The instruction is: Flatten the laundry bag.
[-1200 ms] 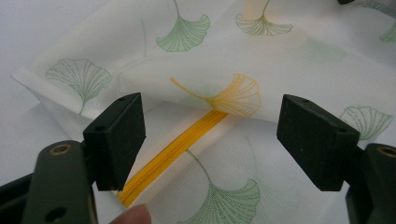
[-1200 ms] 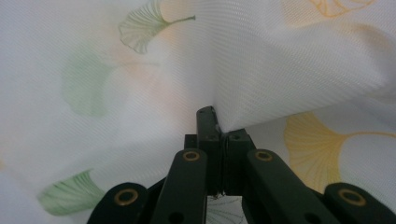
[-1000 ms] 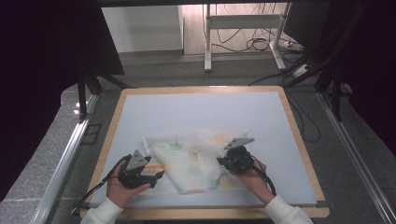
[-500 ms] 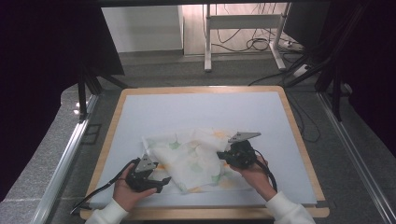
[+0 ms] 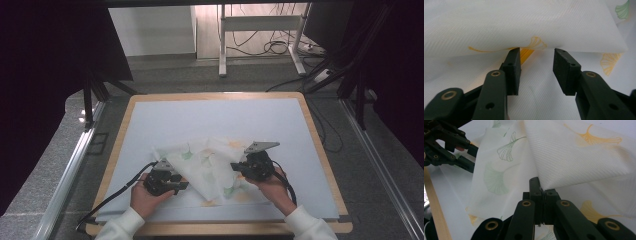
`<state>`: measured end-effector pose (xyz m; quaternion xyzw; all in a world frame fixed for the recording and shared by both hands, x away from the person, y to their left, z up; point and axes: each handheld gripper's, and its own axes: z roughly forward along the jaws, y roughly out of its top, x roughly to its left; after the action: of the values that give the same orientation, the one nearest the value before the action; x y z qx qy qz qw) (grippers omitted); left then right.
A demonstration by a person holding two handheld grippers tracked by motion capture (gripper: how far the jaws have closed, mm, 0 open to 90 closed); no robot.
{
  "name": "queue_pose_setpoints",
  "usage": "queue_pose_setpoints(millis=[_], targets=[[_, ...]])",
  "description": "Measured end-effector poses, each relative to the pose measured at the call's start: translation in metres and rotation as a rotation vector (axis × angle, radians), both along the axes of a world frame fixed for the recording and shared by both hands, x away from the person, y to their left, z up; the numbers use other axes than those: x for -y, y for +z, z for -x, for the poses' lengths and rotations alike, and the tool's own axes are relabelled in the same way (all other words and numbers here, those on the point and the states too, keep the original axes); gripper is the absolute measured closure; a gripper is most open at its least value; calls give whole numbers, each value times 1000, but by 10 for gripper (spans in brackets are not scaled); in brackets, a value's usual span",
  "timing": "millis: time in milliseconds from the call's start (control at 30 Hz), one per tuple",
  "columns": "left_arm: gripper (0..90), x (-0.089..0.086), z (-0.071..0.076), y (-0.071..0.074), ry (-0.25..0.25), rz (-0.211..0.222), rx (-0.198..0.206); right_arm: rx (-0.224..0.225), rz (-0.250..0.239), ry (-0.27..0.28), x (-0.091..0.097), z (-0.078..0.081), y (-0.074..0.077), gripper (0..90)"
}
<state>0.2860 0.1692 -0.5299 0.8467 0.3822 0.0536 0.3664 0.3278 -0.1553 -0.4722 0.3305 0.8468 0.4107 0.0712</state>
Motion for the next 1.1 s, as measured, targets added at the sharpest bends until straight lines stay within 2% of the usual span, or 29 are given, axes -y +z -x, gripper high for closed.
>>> queue_pose_setpoints(millis=[100, 133, 167, 200, 233, 267, 300, 467, 500, 533, 633, 700, 767, 800, 867, 900, 933, 1000, 1100], targets=[[571, -1, 3, 2, 11, 7, 21, 0, 6, 0, 1, 0, -1, 882], [492, -3, 6, 3, 15, 26, 30, -2, 12, -3, 2, 0, -2, 882], [453, -3, 6, 3, 15, 26, 30, -2, 12, -6, 2, 0, -2, 882], [401, -5, 9, 5, 15, 44, 39, -4, 14, -5, 3, -1, -3, 882], [350, -7, 10, 5, 12, 65, 37, -3, 17, -7, 4, -1, -3, 882], [321, -7, 10, 5, 12, 65, 37, -3, 17, -7, 4, -1, -3, 882], [292, -10, 12, 6, 5, 98, 19, -1, 19, -11, 5, 0, -4, 882], [174, -12, 6, 10, 87, 159, 5, 4, 31, -11, 6, -1, -5, 882], [145, -11, 3, 10, 131, 150, 6, 5, 33, -11, 6, -1, -5, 881], [115, -9, 0, 10, 161, 123, 11, 8, 36, -11, 5, -1, -5, 882], [80, -4, -14, 7, 212, 90, -10, 11, 39, -12, 5, -1, -6, 881], [52, 3, -22, 6, 221, 38, -4, 6, 41, -10, 5, -1, -6, 882], [42, 9, -28, 4, 229, 20, -21, 8, 42, -11, 4, 0, -7, 882], [58, 14, -31, 2, 225, -7, -28, 9, 43, -11, 4, 0, -7, 882], [114, 21, -34, 0, 226, -67, -14, 7, 43, -10, 4, 0, -8, 882], [189, 23, -35, -1, 225, -83, -12, 7, 45, -8, 4, 0, -8, 882], [223, 25, -36, -2, 226, -102, -2, 6, 45, -7, 4, 0, -8, 882], [362, 28, -36, -1, 225, -147, 38, 9, 48, -8, 4, 0, -8, 882], [549, 26, -37, -1, 216, -159, 62, 7, 48, -8, 5, 0, -8, 882]])
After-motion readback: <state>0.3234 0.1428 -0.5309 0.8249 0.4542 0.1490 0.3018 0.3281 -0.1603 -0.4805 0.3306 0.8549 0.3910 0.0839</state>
